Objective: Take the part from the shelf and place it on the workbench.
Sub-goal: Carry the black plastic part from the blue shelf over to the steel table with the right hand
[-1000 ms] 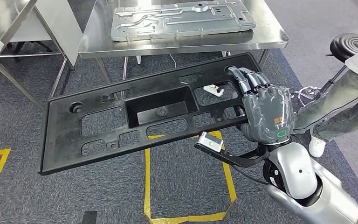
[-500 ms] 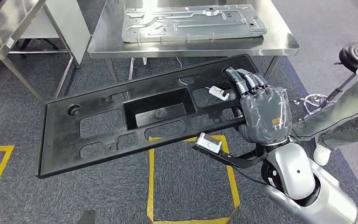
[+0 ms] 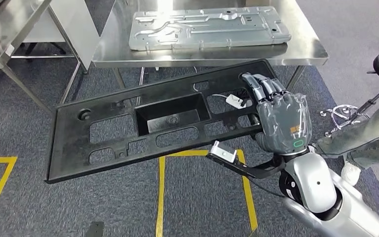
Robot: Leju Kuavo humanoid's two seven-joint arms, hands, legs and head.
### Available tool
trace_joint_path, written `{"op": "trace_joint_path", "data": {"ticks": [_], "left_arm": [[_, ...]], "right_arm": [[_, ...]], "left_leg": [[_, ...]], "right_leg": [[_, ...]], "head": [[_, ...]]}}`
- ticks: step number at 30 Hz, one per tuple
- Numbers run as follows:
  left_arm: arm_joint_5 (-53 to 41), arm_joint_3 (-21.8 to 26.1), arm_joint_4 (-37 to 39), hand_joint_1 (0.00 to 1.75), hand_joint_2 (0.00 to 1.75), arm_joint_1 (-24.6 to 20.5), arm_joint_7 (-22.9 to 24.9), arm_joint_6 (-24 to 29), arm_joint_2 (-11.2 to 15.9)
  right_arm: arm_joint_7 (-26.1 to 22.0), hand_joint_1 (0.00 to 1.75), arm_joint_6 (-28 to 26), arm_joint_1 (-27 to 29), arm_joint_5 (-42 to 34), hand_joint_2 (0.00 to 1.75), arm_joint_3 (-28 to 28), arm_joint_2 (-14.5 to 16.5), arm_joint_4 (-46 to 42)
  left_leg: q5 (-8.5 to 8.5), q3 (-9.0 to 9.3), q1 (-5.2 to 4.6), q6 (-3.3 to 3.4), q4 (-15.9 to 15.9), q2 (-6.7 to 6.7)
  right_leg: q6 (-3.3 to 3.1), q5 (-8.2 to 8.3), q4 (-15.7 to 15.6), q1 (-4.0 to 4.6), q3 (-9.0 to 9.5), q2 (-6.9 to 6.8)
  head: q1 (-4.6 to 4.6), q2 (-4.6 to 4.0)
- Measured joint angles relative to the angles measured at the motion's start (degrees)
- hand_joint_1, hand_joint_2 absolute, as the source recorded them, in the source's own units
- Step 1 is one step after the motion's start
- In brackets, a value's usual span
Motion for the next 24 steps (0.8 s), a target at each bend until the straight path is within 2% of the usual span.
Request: {"op": "trace_joint_path", "data": {"ticks": [1, 2, 4, 5, 6, 7, 8, 9, 11, 12, 14, 15, 16, 17, 18, 20, 21, 22, 23, 24], "left_arm": [[-0.03, 0.00, 0.00, 0.00, 1.75, -0.06, 0.00, 0.04, 0.02], [-0.07, 0.00, 0.00, 0.00, 1.75, -0.09, -0.01, 0.08, 0.03], [-0.10, 0.00, 0.00, 0.00, 1.75, 0.05, 0.00, 0.09, 0.01], [-0.11, 0.00, 0.00, 0.00, 1.75, 0.17, 0.01, 0.09, 0.00], [-0.11, 0.00, 0.00, 0.00, 1.75, 0.28, 0.01, 0.09, -0.01], [-0.12, 0.00, 0.00, 0.00, 1.75, 0.35, 0.02, 0.09, -0.01], [-0.12, 0.00, 0.00, 0.00, 1.75, 0.38, 0.02, 0.09, 0.00], [-0.12, 0.00, 0.00, 0.00, 1.75, 0.43, 0.02, 0.09, 0.02], [-0.11, 0.01, 0.00, 0.00, 1.75, 0.59, 0.05, 0.09, 0.14], [-0.12, 0.02, 0.00, 0.00, 1.75, 0.69, 0.07, 0.10, 0.21], [-0.13, 0.02, 0.00, 0.00, 1.75, 0.60, 0.10, 0.11, 0.27], [-0.14, 0.02, 0.00, 0.00, 1.75, 0.39, 0.10, 0.13, 0.27], [-0.15, 0.02, 0.00, 0.00, 1.75, 0.17, 0.12, 0.13, 0.27], [-0.16, 0.02, 0.00, 0.00, 1.75, 0.00, 0.16, 0.15, 0.26], [-0.16, 0.02, 0.00, 0.00, 1.75, -0.11, 0.21, 0.18, 0.26], [-0.16, 0.04, 0.00, 0.00, 1.75, -0.13, 0.52, 0.39, 0.24], [-0.16, 0.06, 0.00, 0.00, 1.75, -0.08, 0.72, 0.58, 0.23], [-0.16, 0.09, 0.00, 0.00, 1.75, 0.02, 0.95, 0.82, 0.21], [-0.16, 0.13, 0.01, 0.00, 1.75, 0.11, 1.16, 1.10, 0.18], [-0.16, 0.14, 0.01, 0.00, 1.75, 0.19, 1.33, 1.41, 0.14]], "right_arm": [[0.02, 1.75, 0.05, -0.05, -0.01, 1.75, 0.00, -0.06, 0.00], [0.01, 1.75, 0.08, -0.09, -0.01, 1.75, 0.00, -0.11, 0.00], [0.02, 1.75, 0.09, -0.14, -0.02, 1.75, 0.00, -0.21, 0.00], [0.01, 1.75, 0.10, -0.13, -0.02, 1.75, 0.00, -0.21, 0.00], [0.01, 1.75, 0.10, -0.12, -0.02, 1.75, 0.00, -0.21, 0.00], [0.01, 1.75, 0.11, -0.12, -0.02, 1.75, 0.00, -0.21, 0.00], [0.01, 1.75, 0.13, -0.12, -0.02, 1.75, 0.00, -0.21, 0.00], [0.01, 1.75, 0.13, -0.12, -0.02, 1.75, 0.00, -0.21, 0.01], [0.01, 1.75, 0.17, -0.14, -0.06, 1.75, 0.01, -0.21, 0.04], [0.00, 1.75, 0.20, -0.10, -0.09, 1.75, 0.02, -0.21, 0.05], [-0.01, 1.75, 0.27, -0.14, -0.15, 1.75, 0.01, -0.24, 0.03], [-0.01, 1.75, 0.29, -0.16, -0.15, 1.75, 0.01, -0.25, 0.02], [0.00, 1.75, 0.33, -0.27, -0.15, 1.75, 0.00, -0.26, 0.01], [0.01, 1.75, 0.40, -0.35, -0.16, 1.75, 0.00, -0.28, 0.01], [0.01, 1.75, 0.51, -0.42, -0.16, 1.75, 0.00, -0.28, 0.00], [0.01, 1.75, 0.78, -0.48, -0.17, 1.75, 0.00, -0.30, 0.01], [0.02, 1.75, 0.89, -0.46, -0.17, 1.75, 0.00, -0.31, 0.01], [0.02, 1.75, 0.98, -0.45, -0.17, 1.75, 0.00, -0.31, 0.02], [0.02, 1.75, 1.05, -0.45, -0.17, 1.75, 0.00, -0.32, 0.02], [0.03, 1.75, 1.11, -0.45, -0.19, 1.75, 0.00, -0.33, 0.03]], "left_leg": [[-0.12, -1.52, 0.10, -0.24, 2.72, 0.12], [-0.61, -3.80, 0.22, -0.49, 6.24, 0.24], [-2.78, -8.68, 0.36, -0.88, 12.25, 0.35], [-3.90, -10.54, 0.40, -1.02, 13.61, 0.38], [-4.43, -11.70, 0.42, -1.09, 13.52, 0.41], [-4.15, -12.28, 0.43, -1.05, 12.14, 0.43], [-2.54, -12.26, 0.43, -0.87, 9.58, 0.46], [1.18, -11.88, 0.34, -0.43, 5.94, 0.48], [6.99, -10.83, -0.13, 0.41, 0.83, 0.47], [8.64, -10.20, -0.40, 0.82, -0.46, 0.40], [7.83, -8.49, -0.65, 1.43, -1.00, 0.26], [7.56, -7.50, -0.60, 1.78, -1.49, 0.23], [7.27, -6.53, -0.52, 2.10, -1.89, 0.24], [7.09, -5.66, -0.42, 2.33, -2.23, 0.24], [6.81, -5.09, -0.38, 2.48, -2.39, 0.24], [5.97, -4.11, -0.31, 2.61, -2.49, 0.09], [5.44, -3.58, -0.26, 2.54, -2.49, -0.02], [4.86, -2.96, -0.16, 2.41, -2.45, -0.14], [4.27, -2.32, -0.04, 2.23, -2.35, -0.25], [3.64, -1.89, 0.06, 1.97, -2.20, -0.33]], "right_leg": [[-0.34, -0.36, -0.20, -0.04, 0.74, -0.06], [-0.58, -0.80, -0.41, -0.03, 1.46, -0.12], [-0.80, -1.86, -0.58, -0.01, 2.88, -0.13], [-0.80, -2.49, -0.60, 0.00, 3.69, -0.08], [-0.77, -3.19, -0.61, 0.00, 4.62, -0.03], [-0.70, -3.97, -0.62, 0.03, 5.68, 0.01], [-0.61, -4.76, -0.63, 0.07, 6.78, 0.02], [-0.48, -5.66, -0.69, 0.09, 7.80, 0.02], [0.14, -7.38, -0.88, 0.15, 9.60, 0.28], [0.53, -7.87, -0.75, 0.13, 10.42, 0.42], [1.29, -7.48, 0.61, 0.00, 11.26, 0.57], [1.52, -6.80, 2.42, -0.11, 10.94, 0.56], [1.71, -6.38, 4.86, -0.16, 9.68, 0.55], [1.84, -6.74, 7.82, -0.18, 7.77, 0.54], [2.00, -7.76, 10.72, -0.18, 5.57, 0.52], [2.33, -11.92, 14.34, -0.18, 1.31, 0.51], [2.49, -13.49, 14.48, -0.24, -0.10, 0.50], [2.64, -13.84, 13.37, -0.33, -0.95, 0.49], [2.79, -12.27, 11.06, -0.43, -1.18, 0.48], [2.96, -8.78, 7.84, -0.57, -1.06, 0.47]], "head": [[-0.02, 0.00], [-0.06, 0.00], [-0.08, 0.00], [-0.10, -0.01], [-0.10, 0.00], [-0.10, 0.00], [-0.11, 0.00], [-0.09, 0.00], [0.00, 0.00], [0.04, 0.00], [0.05, 0.00], [0.10, 0.00], [0.22, 0.00], [0.31, 0.00], [0.45, -0.01], [0.52, 0.00], [0.53, 0.01], [0.53, 0.01], [0.53, 0.01], [0.56, 0.01]]}}
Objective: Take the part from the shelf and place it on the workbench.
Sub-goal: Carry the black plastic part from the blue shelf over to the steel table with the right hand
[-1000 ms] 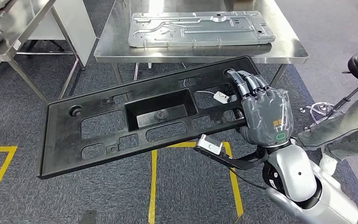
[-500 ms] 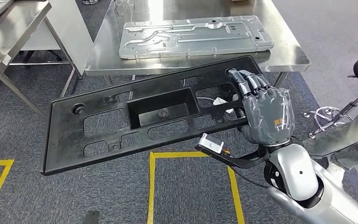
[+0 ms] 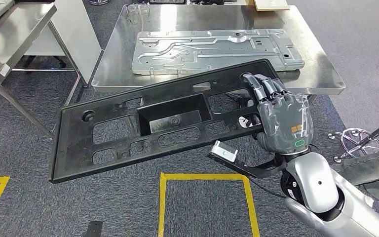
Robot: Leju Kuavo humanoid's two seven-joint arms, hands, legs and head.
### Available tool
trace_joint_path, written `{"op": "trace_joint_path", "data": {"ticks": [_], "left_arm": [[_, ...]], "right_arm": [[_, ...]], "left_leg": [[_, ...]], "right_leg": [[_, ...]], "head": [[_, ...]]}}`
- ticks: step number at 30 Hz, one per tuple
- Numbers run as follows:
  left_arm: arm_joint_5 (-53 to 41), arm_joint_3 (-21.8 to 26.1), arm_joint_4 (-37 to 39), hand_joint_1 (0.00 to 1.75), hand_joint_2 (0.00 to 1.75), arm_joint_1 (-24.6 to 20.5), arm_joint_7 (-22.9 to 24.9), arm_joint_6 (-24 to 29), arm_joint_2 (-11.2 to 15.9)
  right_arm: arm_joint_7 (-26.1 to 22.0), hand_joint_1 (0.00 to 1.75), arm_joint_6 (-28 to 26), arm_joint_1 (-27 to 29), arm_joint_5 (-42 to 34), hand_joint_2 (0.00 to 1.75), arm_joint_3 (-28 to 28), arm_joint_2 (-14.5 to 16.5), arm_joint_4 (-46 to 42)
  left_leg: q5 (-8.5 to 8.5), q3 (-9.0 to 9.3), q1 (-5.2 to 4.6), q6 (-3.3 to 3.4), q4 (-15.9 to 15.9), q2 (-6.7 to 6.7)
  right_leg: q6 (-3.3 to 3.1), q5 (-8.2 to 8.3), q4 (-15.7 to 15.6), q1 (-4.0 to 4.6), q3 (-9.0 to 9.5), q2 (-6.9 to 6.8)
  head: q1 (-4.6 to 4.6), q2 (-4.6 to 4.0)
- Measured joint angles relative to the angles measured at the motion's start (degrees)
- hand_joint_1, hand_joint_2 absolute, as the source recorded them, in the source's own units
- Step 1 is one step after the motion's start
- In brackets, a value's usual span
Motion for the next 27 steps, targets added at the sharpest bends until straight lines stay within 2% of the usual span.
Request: {"op": "trace_joint_path", "data": {"ticks": [2, 3, 5, 7, 9, 11, 12, 13, 14, 16, 17, 18, 20, 22, 24, 26, 27], "left_arm": [[0.00, 0.07, 0.01, 0.00, 1.75, -0.05, 0.31, 0.83, -0.08], [0.00, 0.11, 0.02, 0.00, 1.75, -0.08, 0.39, 1.25, -0.11], [0.00, 0.20, 0.03, 0.00, 1.75, -0.11, 0.41, 1.80, -0.15], [0.00, 0.23, 0.03, 0.00, 1.75, -0.13, 0.31, 1.96, -0.15], [-0.08, 0.26, 0.03, 0.00, 1.75, -0.22, 0.10, 2.01, -0.15], [-0.28, 0.29, 0.03, 0.00, 1.75, -0.15, -0.25, 1.96, -0.16], [-0.44, 0.29, 0.03, 0.00, 1.75, -0.08, -0.45, 1.85, -0.18], [-0.61, 0.29, 0.03, 0.00, 1.75, -0.03, -0.65, 1.66, -0.19], [-0.80, 0.30, 0.03, 0.00, 1.75, -0.03, -0.83, 1.43, -0.20], [-1.14, 0.30, 0.03, 0.00, 1.75, -0.11, -0.99, 1.02, -0.09], [-1.26, 0.30, 0.03, 0.00, 1.75, -0.19, -1.05, 0.90, -0.01], [-1.35, 0.31, 0.03, 0.00, 1.75, -0.24, -1.09, 0.81, 0.08], [-1.49, 0.32, 0.03, 0.00, 1.75, -0.28, -1.16, 0.73, 0.12], [-1.58, 0.32, 0.03, 0.00, 1.75, -0.25, -1.17, 0.69, 0.11], [-1.70, 0.38, 0.03, 0.00, 1.75, -0.36, -1.17, 0.66, 0.10], [-1.93, 0.52, 0.03, 0.00, 1.75, -0.46, -1.17, 0.63, 0.10], [-2.07, 0.61, 0.03, 0.00, 1.75, -0.45, -1.16, 0.60, 0.10]], "right_arm": [[-0.01, 1.75, 0.14, 0.02, -0.10, 1.75, 0.03, -0.01, 0.05], [-0.01, 1.75, 0.25, 0.04, -0.17, 1.75, 0.06, -0.01, 0.08], [-0.01, 1.75, 0.52, -0.03, -0.29, 1.75, 0.11, 0.00, 0.11], [0.00, 1.75, 0.69, -0.13, -0.30, 1.75, 0.11, -0.03, 0.13], [0.00, 1.75, 0.76, -0.17, -0.31, 1.75, 0.11, -0.09, 0.14], [0.00, 1.75, 0.95, -0.19, -0.39, 1.75, 0.11, -0.12, 0.15], [-0.01, 1.75, 1.20, -0.19, -0.49, 1.75, 0.11, -0.12, 0.17], [-0.02, 1.75, 1.56, -0.21, -0.61, 1.75, 0.11, -0.12, 0.19], [-0.03, 1.75, 2.02, -0.29, -0.77, 1.75, 0.11, -0.12, 0.23], [-0.04, 1.75, 2.94, -0.74, -1.10, 1.75, 0.11, -0.12, 0.34], [-0.03, 1.75, 3.36, -1.02, -1.30, 1.75, 0.11, -0.14, 0.42], [-0.02, 1.75, 3.67, -1.24, -1.50, 1.75, 0.11, -0.21, 0.51], [0.00, 1.75, 4.06, -1.40, -1.93, 1.75, 0.11, -0.37, 0.69], [-0.01, 1.75, 4.20, -1.37, -2.20, 1.75, 0.10, -0.57, 0.84], [-0.01, 1.75, 4.28, -1.36, -2.36, 1.75, 0.07, -0.86, 0.97], [0.02, 1.75, 4.35, -1.14, -2.45, 1.75, 0.03, -1.12, 1.16], [0.02, 1.75, 4.40, -0.92, -2.48, 1.75, 0.02, -1.22, 1.28]], "left_leg": [[-1.31, 0.57, 0.03, -0.70, 0.85, -0.22], [-1.79, 0.68, -0.05, -1.16, 1.27, -0.31], [-2.35, 0.72, -0.19, -1.86, 1.67, -0.33], [-3.14, 0.19, -0.09, -2.34, 2.82, 0.10], [-5.59, -2.50, 0.14, -2.83, 7.65, 0.62], [-8.33, -6.68, 0.28, -3.13, 14.37, 0.84], [-8.61, -8.13, 0.27, -3.10, 16.15, 0.87], [-7.75, -8.60, 0.19, -2.87, 15.91, 0.88], [-5.79, -7.98, 0.02, -2.37, 13.52, 0.88], [-1.25, -5.34, -0.67, -0.76, 6.23, 0.97], [-0.03, -4.35, -1.05, -0.09, 3.34, 1.00], [0.57, -3.86, -1.36, 0.37, 1.80, 1.03], [0.95, -3.65, -1.57, 0.72, 0.63, 1.00], [2.09, -2.72, -1.15, 0.89, -0.81, 1.11], [2.79, -1.85, -0.67, 0.91, -1.94, 1.24], [2.75, -1.78, -0.61, 0.87, -1.97, 1.21], [2.62, -1.78, -0.59, 0.78, -1.85, 1.17]], "right_leg": [[-0.34, 6.35, -4.89, -0.07, 0.23, -0.23], [-0.86, 8.16, -5.87, -0.04, 0.25, -0.32], [-2.09, 8.64, -5.70, 0.03, 0.44, -0.40], [-2.82, 8.75, -5.87, -0.07, 0.72, -0.40], [-3.26, 8.65, -6.04, -0.05, 0.94, -0.45], [-3.52, 8.47, -6.05, 0.16, 0.96, -0.46], [-3.62, 8.38, -6.05, 0.32, 1.00, -0.44], [-3.71, 8.30, -6.05, 0.55, 1.09, -0.42], [-3.80, 8.22, -6.07, 0.82, 1.24, -0.40], [-3.86, 8.12, -6.21, 1.19, 1.54, -0.39], [-3.76, 8.14, -6.36, 1.19, 1.62, -0.39], [-3.55, 8.19, -6.54, 1.06, 1.62, -0.39], [-2.88, 8.35, -7.03, 0.88, 1.72, -0.39], [-2.34, 7.93, -6.80, 0.96, 1.78, -0.40], [-1.95, 5.38, -2.67, 0.98, 0.11, -0.38], [-1.52, 2.12, 4.41, 0.80, -3.24, -0.38], [-1.30, 1.59, 6.68, 0.68, -4.46, -0.39]], "head": [[0.11, -0.01], [0.19, -0.01], [0.26, -0.01], [0.19, -0.01], [0.04, -0.01], [-0.04, -0.01], [-0.05, -0.01], [-0.05, -0.01], [-0.06, -0.01], [0.01, -0.01], [0.04, -0.01], [0.05, -0.01], [-0.04, -0.01], [-0.05, -0.01], [0.08, -0.01], [0.14, -0.01], [0.13, -0.01]]}}
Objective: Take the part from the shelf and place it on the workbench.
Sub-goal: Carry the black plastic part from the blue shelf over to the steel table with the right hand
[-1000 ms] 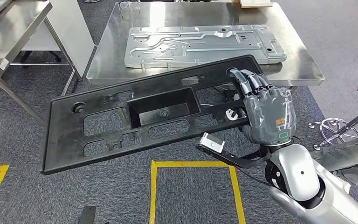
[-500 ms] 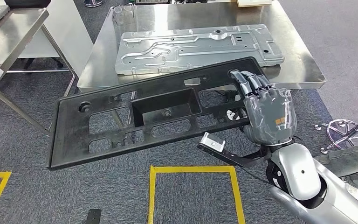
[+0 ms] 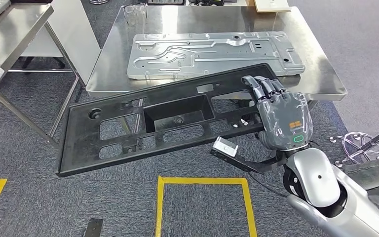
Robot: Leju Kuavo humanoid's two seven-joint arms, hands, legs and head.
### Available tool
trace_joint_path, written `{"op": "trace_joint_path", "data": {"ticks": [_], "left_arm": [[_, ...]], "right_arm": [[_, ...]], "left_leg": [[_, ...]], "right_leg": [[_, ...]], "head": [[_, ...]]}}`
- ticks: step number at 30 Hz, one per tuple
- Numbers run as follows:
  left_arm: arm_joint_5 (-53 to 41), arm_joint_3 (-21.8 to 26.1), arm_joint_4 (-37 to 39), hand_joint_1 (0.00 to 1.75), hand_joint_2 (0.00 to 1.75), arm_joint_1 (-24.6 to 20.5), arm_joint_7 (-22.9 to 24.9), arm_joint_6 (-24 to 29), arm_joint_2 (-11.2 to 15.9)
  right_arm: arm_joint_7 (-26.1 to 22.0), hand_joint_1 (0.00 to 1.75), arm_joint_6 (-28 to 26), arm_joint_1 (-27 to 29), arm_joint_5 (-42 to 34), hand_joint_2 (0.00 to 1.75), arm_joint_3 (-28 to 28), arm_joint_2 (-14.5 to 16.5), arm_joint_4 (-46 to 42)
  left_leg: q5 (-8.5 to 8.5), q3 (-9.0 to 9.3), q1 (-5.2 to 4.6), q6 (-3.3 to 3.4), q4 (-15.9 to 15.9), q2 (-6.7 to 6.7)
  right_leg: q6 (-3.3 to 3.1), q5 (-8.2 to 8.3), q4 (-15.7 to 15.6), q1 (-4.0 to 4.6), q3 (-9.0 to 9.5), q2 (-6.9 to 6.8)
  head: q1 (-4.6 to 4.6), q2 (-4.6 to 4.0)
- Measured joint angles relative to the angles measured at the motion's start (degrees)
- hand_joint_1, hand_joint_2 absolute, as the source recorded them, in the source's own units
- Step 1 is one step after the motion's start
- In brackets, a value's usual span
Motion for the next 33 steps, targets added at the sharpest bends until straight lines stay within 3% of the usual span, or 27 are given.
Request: {"op": "trace_joint_path", "data": {"ticks": [1, 2, 3, 5, 6, 10, 12, 14, 15, 16, 17, 19, 21, 23, 26, 28, 30, 31, 32, 33], "left_arm": [[-0.13, 0.08, 0.00, 0.00, 1.75, 0.05, 0.00, -0.05, 0.00], [-0.23, 0.14, 0.01, 0.00, 1.75, 0.10, 0.00, -0.13, 0.00], [-0.29, 0.17, 0.01, 0.00, 1.75, 0.13, 0.00, -0.22, -0.01], [-0.48, 0.26, 0.02, 0.00, 1.75, 0.10, -0.01, -0.34, -0.02], [-0.57, 0.30, 0.02, 0.00, 1.75, 0.05, -0.03, -0.36, -0.03], [-0.77, 0.48, 0.02, 0.00, 1.75, -0.03, -0.13, -0.40, 0.03], [-0.93, 0.50, 0.02, 0.00, 1.75, -0.13, -0.18, -0.48, 0.07], [-1.19, 0.51, 0.02, 0.00, 1.75, -0.15, -0.19, -0.61, 0.06], [-1.29, 0.51, 0.03, 0.00, 1.75, -0.13, -0.18, -0.67, 0.05], [-1.34, 0.52, 0.03, 0.00, 1.75, -0.12, -0.17, -0.73, 0.05], [-1.35, 0.52, 0.04, 0.00, 1.75, -0.13, -0.17, -0.77, 0.05], [-1.36, 0.52, 0.04, 0.00, 1.75, -0.18, -0.17, -0.80, 0.08], [-1.36, 0.54, 0.03, 0.00, 1.75, -0.29, -0.19, -0.80, 0.13], [-1.38, 0.57, 0.03, 0.00, 1.75, -0.37, -0.22, -0.81, 0.14], [-1.65, 0.58, 0.04, 0.00, 1.75, -0.35, -0.25, -0.86, 0.13], [-2.00, 0.60, 0.04, 0.00, 1.75, -0.42, -0.26, -0.90, 0.13], [-2.33, 0.61, 0.04, 0.00, 1.75, -0.51, -0.25, -0.91, 0.13], [-2.46, 0.62, 0.04, 0.00, 1.75, -0.49, -0.22, -0.92, 0.13], [-2.60, 0.62, 0.04, 0.00, 1.75, -0.46, -0.19, -0.93, 0.13], [-2.73, 0.63, 0.04, 0.00, 1.75, -0.44, -0.17, -0.95, 0.13]], "right_arm": [[-0.01, 1.75, 0.05, 0.20, -0.02, 1.75, 0.00, -0.10, 0.11], [-0.01, 1.75, 0.09, 0.33, -0.02, 1.75, -0.01, -0.22, 0.22], [-0.01, 1.75, 0.13, 0.39, -0.03, 1.75, -0.03, -0.36, 0.31], [0.01, 1.75, 0.13, 0.45, -0.03, 1.75, -0.17, -0.57, 0.47], [0.02, 1.75, 0.13, 0.55, -0.05, 1.75, -0.27, -0.64, 0.53], [0.02, 1.75, 0.20, 0.93, -0.11, 1.75, -0.63, -0.76, 0.63], [0.03, 1.75, 0.31, 0.95, -0.11, 1.75, -0.82, -0.85, 0.64], [0.03, 1.75, 0.40, 0.97, -0.10, 1.75, -1.00, -0.98, 0.68], [0.03, 1.75, 0.43, 1.02, -0.10, 1.75, -1.04, -1.03, 0.73], [0.03, 1.75, 0.45, 1.10, -0.09, 1.75, -1.07, -1.06, 0.78], [0.03, 1.75, 0.46, 1.19, -0.09, 1.75, -1.08, -1.08, 0.81], [0.02, 1.75, 0.46, 1.30, -0.09, 1.75, -1.19, -1.09, 0.86], [0.03, 1.75, 0.46, 1.29, -0.08, 1.75, -1.53, -1.11, 0.90], [0.04, 1.75, 0.47, 1.30, -0.07, 1.75, -1.83, -1.15, 0.98], [0.01, 1.75, 0.55, 1.38, 0.20, 1.75, -2.14, -1.35, 1.05], [0.00, 1.75, 0.68, 1.47, 0.54, 1.75, -2.58, -1.56, 1.08], [0.03, 1.75, 0.94, 1.73, 0.85, 1.75, -3.04, -1.65, 1.13], [0.04, 1.75, 1.14, 1.98, 1.02, 1.75, -3.24, -1.67, 1.16], [0.04, 1.75, 1.33, 2.22, 1.19, 1.75, -3.42, -1.70, 1.19], [0.03, 1.75, 1.50, 2.43, 1.35, 1.75, -3.62, -1.78, 1.22]], "left_leg": [[-0.20, 0.01, 0.04, -0.12, 0.20, -0.04], [-0.47, 0.01, 0.12, -0.31, 0.53, -0.09], [-0.86, 0.01, 0.22, -0.56, 1.01, -0.13], [-1.70, -0.33, 0.20, -1.21, 2.19, -0.25], [-2.00, -0.56, 0.14, -1.49, 2.66, -0.28], [-2.82, -1.14, 0.03, -2.41, 3.69, -0.25], [-5.05, -3.28, 0.24, -3.14, 8.03, -0.17], [-8.03, -7.53, 0.55, -3.64, 15.78, -0.15], [-8.67, -9.42, 0.67, -3.74, 18.81, -0.15], [-8.26, -10.52, 0.74, -3.74, 20.05, -0.15], [-6.69, -10.48, 0.77, -3.60, 19.01, -0.15], [-1.88, -7.58, 0.68, -2.91, 11.55, -0.16], [0.49, -4.49, 0.34, -2.19, 5.00, -0.17], [0.13, -3.59, -0.02, -1.83, 3.34, -0.22], [0.15, -2.36, 0.33, -1.18, 1.86, -0.23], [0.04, -1.44, 0.49, -0.69, 1.13, -0.20], [-0.42, -1.07, 0.39, -0.32, 1.20, -0.20], [-0.73, -0.85, 0.34, -0.25, 1.30, -0.22], [-1.10, -0.54, 0.31, -0.26, 1.43, -0.26], [-1.53, -0.14, 0.31, -0.34, 1.60, -0.32]], "right_leg": [[0.18, 0.54, 0.33, -0.11, -0.31, -0.01], [0.32, 2.10, -1.54, -0.19, 0.46, -0.02], [0.41, 4.18, -5.19, -0.26, 2.18, -0.03], [0.12, 6.41, -11.46, -0.20, 5.25, 0.04], [-0.21, 6.57, -12.91, -0.14, 5.94, 0.11], [-1.54, 6.21, -13.24, -0.22, 6.11, 0.28], [-2.04, 6.06, -13.43, -0.41, 6.44, 0.19], [-2.36, 5.81, -13.43, -0.39, 6.63, 0.11], [-2.44, 5.67, -13.43, -0.36, 6.73, 0.13], [-2.47, 5.50, -13.42, -0.33, 6.91, 0.19], [-2.45, 5.29, -13.42, -0.30, 7.19, 0.27], [-2.26, 4.74, -13.48, -0.25, 8.04, 0.40], [-1.84, 4.30, -13.62, -0.14, 8.58, 0.46], [-1.25, 4.16, -13.93, -0.13, 8.69, 0.48], [-0.38, 3.34, -13.18, -0.05, 8.62, 0.31], [-0.18, 1.09, -7.95, -0.05, 5.91, 0.21], [-0.03, -1.04, -0.94, -0.07, 1.40, 0.20], [0.05, -0.80, 0.77, -0.10, -0.10, 0.20], [0.09, 0.52, 0.47, -0.12, -0.58, 0.19], [0.06, 2.84, -1.99, -0.12, 0.11, 0.19]], "head": [[-0.01, 0.00], [-0.01, 0.00], [0.00, 0.00], [0.04, 0.00], [0.04, 0.00], [-0.01, 0.00], [-0.15, 0.00], [-0.26, 0.01], [-0.26, 0.00], [-0.27, 0.00], [-0.28, 0.00], [-0.27, 0.00], [-0.17, 0.00], [-0.09, 0.01], [0.05, 0.00], [0.25, 0.00], [0.34, 0.00], [0.34, 0.00], [0.34, 0.00], [0.36, 0.00]]}}
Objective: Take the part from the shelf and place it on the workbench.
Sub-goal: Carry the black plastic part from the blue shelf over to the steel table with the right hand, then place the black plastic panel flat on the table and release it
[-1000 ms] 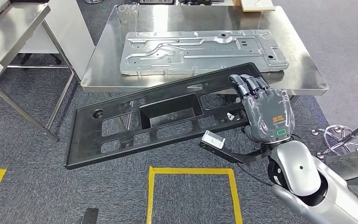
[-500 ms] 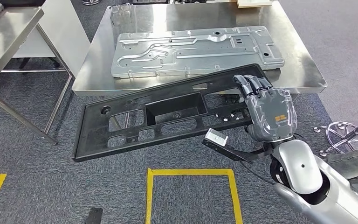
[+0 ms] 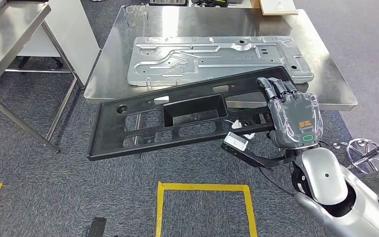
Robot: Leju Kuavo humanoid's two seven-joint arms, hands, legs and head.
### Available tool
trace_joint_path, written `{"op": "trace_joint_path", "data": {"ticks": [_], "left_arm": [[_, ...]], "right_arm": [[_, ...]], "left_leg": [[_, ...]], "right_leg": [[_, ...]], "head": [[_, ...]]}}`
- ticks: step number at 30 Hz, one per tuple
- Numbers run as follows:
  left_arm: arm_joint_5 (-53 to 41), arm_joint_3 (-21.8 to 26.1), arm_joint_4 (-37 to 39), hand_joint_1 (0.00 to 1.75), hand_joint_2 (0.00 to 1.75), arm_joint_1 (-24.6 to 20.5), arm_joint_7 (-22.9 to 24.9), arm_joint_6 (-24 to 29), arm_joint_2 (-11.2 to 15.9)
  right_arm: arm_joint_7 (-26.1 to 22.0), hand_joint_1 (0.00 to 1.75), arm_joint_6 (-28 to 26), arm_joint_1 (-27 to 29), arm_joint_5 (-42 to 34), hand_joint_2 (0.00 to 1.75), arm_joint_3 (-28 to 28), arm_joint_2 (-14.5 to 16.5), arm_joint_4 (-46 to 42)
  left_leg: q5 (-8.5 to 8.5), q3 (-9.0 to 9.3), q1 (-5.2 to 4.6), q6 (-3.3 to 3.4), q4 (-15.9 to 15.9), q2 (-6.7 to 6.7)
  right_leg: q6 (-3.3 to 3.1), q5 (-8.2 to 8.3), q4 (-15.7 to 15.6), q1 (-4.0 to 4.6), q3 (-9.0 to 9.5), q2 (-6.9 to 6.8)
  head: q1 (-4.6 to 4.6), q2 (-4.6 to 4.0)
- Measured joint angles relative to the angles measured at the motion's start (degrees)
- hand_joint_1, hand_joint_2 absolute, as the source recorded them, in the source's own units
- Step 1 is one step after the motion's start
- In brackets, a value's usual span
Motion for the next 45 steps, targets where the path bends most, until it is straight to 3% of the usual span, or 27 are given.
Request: {"op": "trace_joint_path", "data": {"ticks": [2, 3, 8, 10, 12, 13, 14, 15, 17, 18, 20, 23, 25, 27, 29, 30, 32, 34, 37, 39, 41, 43, 44, 45], "left_arm": [[-0.26, 0.01, 0.01, 0.00, 1.75, -0.02, 0.02, -0.05, -0.02], [-0.35, 0.02, 0.02, 0.00, 1.75, -0.06, 0.04, -0.08, -0.03], [-0.52, 0.07, 0.02, 0.00, 1.75, -0.18, 0.08, -0.25, 0.02], [-0.56, 0.16, 0.03, 0.00, 1.75, -0.21, 0.07, -0.31, 0.05], [-0.62, 0.30, 0.05, 0.00, 1.75, -0.08, 0.06, -0.37, 0.03], [-0.65, 0.35, 0.07, 0.00, 1.75, 0.04, 0.06, -0.40, 0.02], [-0.70, 0.37, 0.09, 0.00, 1.75, 0.14, 0.06, -0.43, 0.01], [-0.76, 0.38, 0.10, 0.00, 1.75, 0.20, 0.06, -0.44, 0.01], [-0.89, 0.44, 0.11, 0.00, 1.75, 0.21, 0.06, -0.44, 0.01], [-0.93, 0.51, 0.11, 0.00, 1.75, 0.14, 0.05, -0.44, 0.01], [-0.98, 0.80, 0.11, 0.00, 1.75, 0.02, 0.03, -0.45, 0.01], [-1.02, 1.16, 0.13, 0.00, 1.75, 0.17, -0.01, -0.49, -0.04], [-1.04, 1.30, 0.13, 0.00, 1.75, 0.22, -0.09, -0.56, -0.08], [-1.07, 1.44, 0.13, 0.00, 1.75, 0.15, -0.24, -0.74, -0.08], [-1.09, 1.57, 0.13, 0.00, 1.75, 0.20, -0.32, -0.92, -0.08], [-1.11, 1.63, 0.13, 0.00, 1.75, 0.25, -0.34, -0.98, -0.09], [-1.22, 1.76, 0.14, 0.00, 1.75, 0.30, -0.35, -1.09, -0.15], [-1.49, 1.95, 0.22, 0.00, 1.75, 0.23, -0.38, -1.19, -0.23], [-1.99, 2.48, 0.28, 0.00, 1.75, 0.10, -0.42, -1.28, -0.22], [-2.43, 2.77, 0.31, 0.00, 1.75, 0.00, -0.43, -1.33, -0.16], [-2.74, 2.93, 0.34, 0.00, 1.75, -0.07, -0.43, -1.37, -0.16], [-2.86, 3.12, 0.36, 0.00, 1.75, 0.04, -0.42, -1.40, -0.17], [-2.90, 3.19, 0.37, 0.00, 1.75, 0.11, -0.42, -1.41, -0.17], [-2.93, 3.26, 0.37, 0.00, 1.75, 0.16, -0.42, -1.42, -0.17]], "right_arm": [[-0.01, 1.75, 0.19, 0.17, 0.25, 1.75, -0.45, -0.19, 0.07], [0.00, 1.75, 0.24, 0.17, 0.33, 1.75, -0.67, -0.27, 0.10], [-0.02, 1.75, 1.27, 0.50, 0.90, 1.75, -1.44, -0.42, 0.19], [-0.03, 1.75, 1.90, 0.52, 1.21, 1.75, -1.65, -0.53, 0.18], [-0.01, 1.75, 2.56, 0.59, 1.34, 1.75, -1.99, -0.66, 0.18], [0.00, 1.75, 2.92, 0.66, 1.36, 1.75, -2.15, -0.70, 0.18], [-0.01, 1.75, 3.30, 0.76, 1.38, 1.75, -2.28, -0.74, 0.18], [-0.01, 1.75, 3.66, 0.86, 1.40, 1.75, -2.34, -0.79, 0.18], [-0.02, 1.75, 4.13, 0.99, 1.44, 1.75, -2.45, -0.94, 0.18], [-0.02, 1.75, 4.27, 0.95, 1.47, 1.75, -2.56, -1.06, 0.18], [0.00, 1.75, 4.41, 0.90, 1.50, 1.75, -2.93, -1.27, 0.13], [0.00, 1.75, 4.55, 0.98, 1.51, 1.75, -3.31, -1.56, -0.13], [-0.02, 1.75, 4.89, 0.96, 1.60, 1.75, -3.54, -1.89, -0.22], [-0.01, 1.75, 5.39, 1.00, 1.73, 1.75, -3.84, -2.12, -0.23], [0.01, 1.75, 5.92, 1.11, 1.79, 1.75, -4.05, -2.29, -0.24], [0.01, 1.75, 6.19, 1.15, 1.79, 1.75, -4.11, -2.42, -0.25], [0.01, 1.75, 6.83, 1.18, 1.75, 1.75, -4.29, -2.79, -0.27], [0.02, 1.75, 7.67, 1.10, 1.32, 1.75, -4.83, -3.17, -0.33], [0.02, 1.75, 9.06, 1.35, -0.42, 1.75, -6.37, -3.95, -0.55], [0.04, 1.75, 9.70, 1.62, -2.00, 1.75, -7.66, -4.66, -0.58], [0.08, 1.75, 9.91, 1.93, -3.54, 1.75, -8.93, -5.27, -0.50], [0.11, 1.75, 9.87, 2.25, -4.41, 1.75, -9.92, -5.72, -0.36], [0.11, 1.75, 9.87, 2.43, -4.61, 1.75, -10.29, -5.90, -0.28], [0.11, 1.75, 9.90, 2.63, -4.70, 1.75, -10.58, -6.06, -0.20]], "left_leg": [[-1.00, 0.55, -0.12, -0.34, 0.59, -0.13], [-1.40, 0.56, -0.21, -0.56, 0.91, -0.18], [-2.65, 0.29, -0.38, -1.72, 1.89, -0.07], [-4.75, -2.08, -0.05, -2.42, 6.63, 0.05], [-6.87, -6.48, 0.38, -2.91, 13.88, 0.10], [-6.93, -8.25, 0.54, -3.06, 16.21, 0.11], [-5.97, -9.10, 0.63, -3.12, 16.62, 0.11], [-4.02, -8.88, 0.68, -3.08, 14.97, 0.11], [0.64, -6.37, 0.64, -2.63, 8.13, 0.11], [1.98, -4.96, 0.44, -2.33, 4.87, 0.10], [2.10, -3.56, 0.02, -1.80, 1.59, 0.08], [1.60, -2.33, 0.14, -1.00, 0.04, 0.07], [1.27, -1.17, 0.36, -0.43, -0.41, 0.02], [0.62, -0.43, 0.21, -0.05, -0.41, -0.02], [-0.30, 0.68, -0.05, 0.11, -0.39, -0.06], [-0.85, 1.45, -0.17, 0.15, -0.38, -0.09], [-2.03, 2.93, -0.35, 0.12, -0.39, -0.14], [-3.13, 3.76, -0.55, -0.21, -0.20, -0.23], [-4.01, 4.13, -0.76, -0.97, 0.42, -0.30], [-4.23, 2.92, -0.72, -1.55, 3.28, -0.19], [-5.53, -0.94, -0.33, -2.27, 9.66, -0.03], [-8.19, -5.37, 0.19, -2.86, 15.43, 0.03], [-8.91, -6.77, 0.36, -3.04, 16.37, 0.04], [-8.53, -7.35, 0.46, -3.11, 15.56, 0.06]], "right_leg": [[-0.30, 4.24, -7.17, 0.07, 2.87, 0.00], [-0.54, 5.16, -9.71, 0.15, 3.98, 0.02], [-1.77, 4.49, -11.76, 0.00, 5.26, 0.24], [-2.30, 4.15, -12.09, -0.27, 6.03, 0.13], [-2.55, 3.62, -12.12, -0.30, 6.59, 0.06], [-2.53, 3.29, -12.11, -0.30, 6.94, 0.10], [-2.45, 2.94, -12.11, -0.31, 7.39, 0.18], [-2.35, 2.54, -12.11, -0.32, 7.97, 0.26], [-2.02, 1.69, -12.20, -0.37, 9.19, 0.37], [-1.75, 1.33, -12.29, -0.28, 9.56, 0.42], [-1.02, 1.13, -12.65, -0.30, 9.79, 0.54], [-0.09, 0.91, -12.43, -0.32, 10.15, 0.52], [0.26, -0.65, -8.16, -0.25, 8.08, 0.38], [0.46, -2.98, -0.71, -0.09, 3.38, 0.31], [0.34, -3.55, 2.81, 0.08, -0.16, 0.31], [0.10, -2.20, 1.61, 0.20, -0.50, 0.31], [-0.67, 3.42, -5.29, 0.59, 1.05, 0.29], [-1.54, 6.87, -11.14, 1.13, 2.60, 0.26], [-2.64, 6.80, -12.59, 1.20, 3.42, 0.33], [-3.26, 6.39, -12.78, 0.87, 4.26, 0.28], [-3.66, 5.74, -12.89, 0.69, 5.12, 0.17], [-3.70, 4.80, -12.87, 0.64, 6.07, 0.19], [-3.63, 4.24, -12.86, 0.62, 6.75, 0.22], [-3.54, 3.63, -12.84, 0.61, 7.55, 0.25]], "head": [[0.01, 0.00], [-0.02, -0.01], [-0.14, 0.00], [-0.31, 0.01], [-0.43, 0.01], [-0.42, 0.01], [-0.42, 0.01], [-0.43, 0.01], [-0.41, 0.00], [-0.40, -0.01], [-0.35, -0.01], [-0.28, -0.01], [-0.07, -0.01], [0.08, 0.01], [0.08, 0.01], [0.07, 0.00], [0.08, -0.01], [0.04, 0.00], [0.00, 0.00], [-0.09, 0.00], [-0.27, 0.00], [-0.36, -0.01], [-0.37, -0.01], [-0.37, -0.01]]}}
